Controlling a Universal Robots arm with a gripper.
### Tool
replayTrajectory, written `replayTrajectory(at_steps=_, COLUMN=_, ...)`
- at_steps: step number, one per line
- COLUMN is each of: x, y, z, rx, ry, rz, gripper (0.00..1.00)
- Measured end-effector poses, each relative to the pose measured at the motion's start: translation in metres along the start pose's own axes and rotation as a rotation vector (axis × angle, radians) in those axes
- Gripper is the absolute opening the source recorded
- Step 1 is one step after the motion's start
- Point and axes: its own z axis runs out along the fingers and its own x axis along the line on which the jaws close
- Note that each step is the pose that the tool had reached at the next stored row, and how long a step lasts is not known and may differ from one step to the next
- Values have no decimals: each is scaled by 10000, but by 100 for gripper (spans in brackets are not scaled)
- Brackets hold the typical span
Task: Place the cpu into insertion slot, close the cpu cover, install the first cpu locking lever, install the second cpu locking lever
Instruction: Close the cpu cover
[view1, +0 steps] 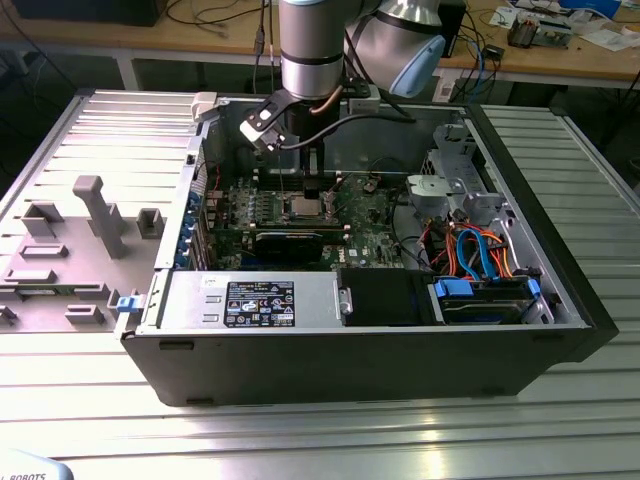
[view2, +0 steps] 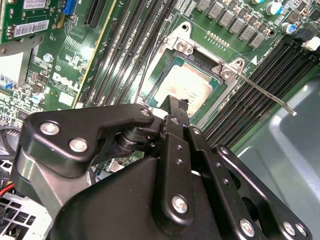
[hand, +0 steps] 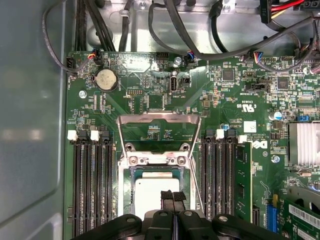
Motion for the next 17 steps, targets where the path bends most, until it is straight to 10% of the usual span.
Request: replayTrajectory(at_steps=17, x=-3, y=7, z=-62, rx=0, ry=-13, rz=0, gripper=11)
